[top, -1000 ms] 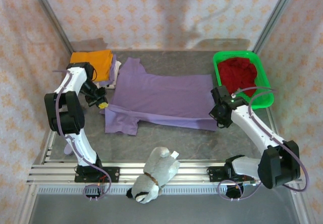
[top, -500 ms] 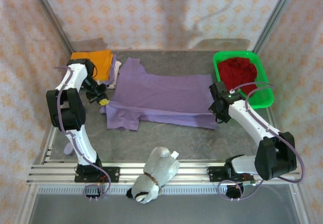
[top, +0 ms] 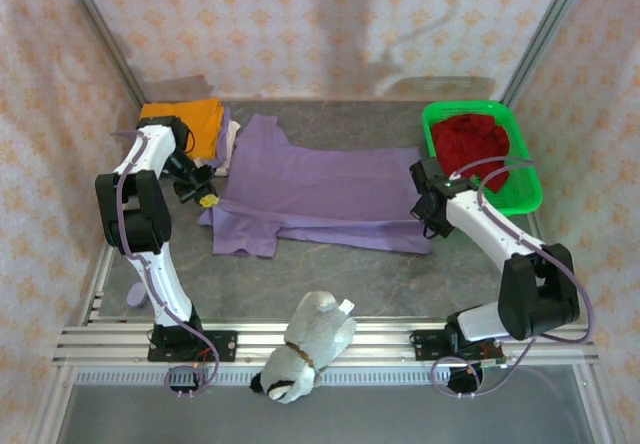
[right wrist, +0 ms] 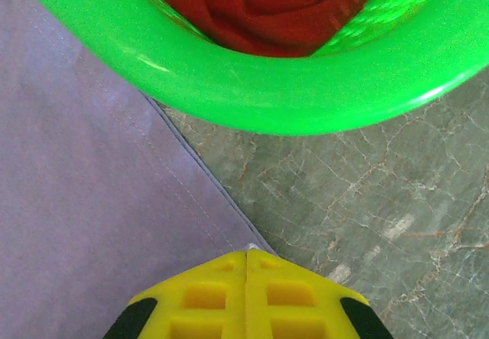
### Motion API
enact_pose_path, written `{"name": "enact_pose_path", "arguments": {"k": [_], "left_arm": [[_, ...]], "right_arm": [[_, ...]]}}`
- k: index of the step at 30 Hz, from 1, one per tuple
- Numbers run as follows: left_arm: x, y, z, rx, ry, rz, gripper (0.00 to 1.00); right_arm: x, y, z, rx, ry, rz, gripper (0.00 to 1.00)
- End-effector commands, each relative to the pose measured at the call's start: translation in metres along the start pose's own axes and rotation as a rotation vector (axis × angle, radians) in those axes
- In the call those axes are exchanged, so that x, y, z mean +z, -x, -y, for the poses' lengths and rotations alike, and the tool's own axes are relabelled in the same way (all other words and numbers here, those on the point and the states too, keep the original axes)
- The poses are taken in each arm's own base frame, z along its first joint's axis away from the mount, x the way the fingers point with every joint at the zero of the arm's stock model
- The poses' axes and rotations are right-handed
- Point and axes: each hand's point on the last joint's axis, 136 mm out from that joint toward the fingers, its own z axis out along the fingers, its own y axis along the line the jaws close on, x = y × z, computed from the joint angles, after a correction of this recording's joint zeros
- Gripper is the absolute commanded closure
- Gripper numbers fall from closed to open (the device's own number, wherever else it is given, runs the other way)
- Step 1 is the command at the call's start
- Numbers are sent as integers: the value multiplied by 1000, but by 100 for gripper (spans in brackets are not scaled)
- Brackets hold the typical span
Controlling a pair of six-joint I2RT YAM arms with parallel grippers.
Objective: Fold and stack the t-shirts
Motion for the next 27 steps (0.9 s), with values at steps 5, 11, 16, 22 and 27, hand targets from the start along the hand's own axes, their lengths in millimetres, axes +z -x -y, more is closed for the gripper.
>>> {"name": "enact_pose_path", "arguments": {"k": [5, 11, 16, 22, 27], "left_arm": [[7, 9, -2, -9, 4, 0, 100], [13, 21, -2, -2, 7, 11, 100], [11, 29, -3, -24, 14, 12, 88], [-15, 39, -5, -47, -10, 99, 62], [-33, 39, -2, -35, -15, 145, 47]], "right_arm": [[3, 17, -5, -16, -29, 54, 100], [1, 15, -13, -48, -6, 22, 89], [-4, 18, -16, -52, 14, 30, 77], [-28, 26, -21, -82, 44, 38, 61], [-49, 34, -16, -91, 50, 72, 54]]}}
